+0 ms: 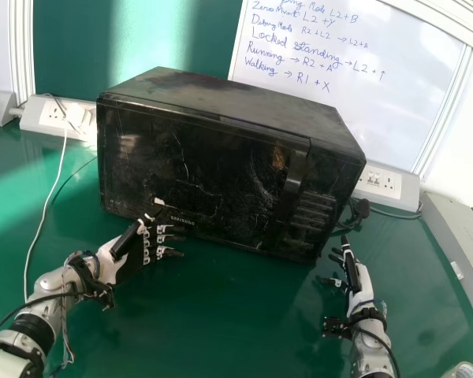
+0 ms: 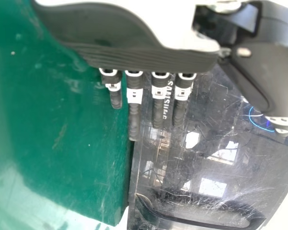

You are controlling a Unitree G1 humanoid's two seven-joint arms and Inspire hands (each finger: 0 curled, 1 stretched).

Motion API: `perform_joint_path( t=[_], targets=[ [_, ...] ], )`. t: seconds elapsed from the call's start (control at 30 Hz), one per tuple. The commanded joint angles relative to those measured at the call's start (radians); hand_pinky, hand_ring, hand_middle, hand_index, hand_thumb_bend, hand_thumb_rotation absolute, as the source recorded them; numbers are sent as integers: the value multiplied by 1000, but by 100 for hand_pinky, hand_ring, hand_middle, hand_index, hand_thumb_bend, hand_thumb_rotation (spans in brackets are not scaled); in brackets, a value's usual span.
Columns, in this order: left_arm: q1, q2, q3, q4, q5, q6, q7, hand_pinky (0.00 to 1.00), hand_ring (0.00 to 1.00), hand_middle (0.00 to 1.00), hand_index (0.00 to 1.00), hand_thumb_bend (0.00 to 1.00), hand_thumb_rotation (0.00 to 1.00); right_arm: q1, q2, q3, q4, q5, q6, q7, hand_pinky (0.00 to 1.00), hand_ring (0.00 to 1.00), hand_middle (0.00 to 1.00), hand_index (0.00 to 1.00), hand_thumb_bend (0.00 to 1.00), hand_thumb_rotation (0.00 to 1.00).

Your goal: Open the door of oven

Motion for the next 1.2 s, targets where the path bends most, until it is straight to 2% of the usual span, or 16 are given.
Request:
perform_joint_path(
  t=[0.0, 0.33, 0.53, 0.67, 0.77, 1.07, 1.17],
  targets=[
    [32, -4, -1, 14, 9, 18, -2, 52, 73, 87, 87, 87, 91, 23, -1, 7, 18, -12, 21, 4, 54, 67, 80, 81, 83, 89],
    [35, -5, -4, 6, 12, 15, 4, 51, 69, 85, 87, 87, 92, 21, 1, 4, 19, -9, 29, 2, 54, 67, 80, 81, 80, 88],
    [50, -11, -2, -25, 1, 9, -12, 53, 70, 84, 86, 89, 91, 22, 0, 3, 18, -8, 28, 2, 54, 67, 80, 80, 83, 88],
    [60, -16, 0, -50, -10, 19, -17, 55, 72, 85, 85, 90, 90, 22, -1, 3, 18, -9, 25, 5, 54, 67, 80, 80, 81, 87],
    [71, -20, -1, -74, -17, 21, -26, 56, 73, 85, 84, 91, 91, 22, -2, 1, 19, -7, 26, 9, 54, 67, 80, 81, 85, 88],
    [106, -40, 10, -164, -52, 48, -47, 49, 72, 85, 85, 92, 91, 22, -3, 3, 19, -9, 24, 13, 54, 68, 81, 81, 85, 88],
    [122, -48, 11, -212, -68, 79, -50, 44, 68, 83, 85, 92, 91, 20, -3, 2, 19, -8, 28, 10, 54, 67, 81, 81, 85, 88]
  ],
)
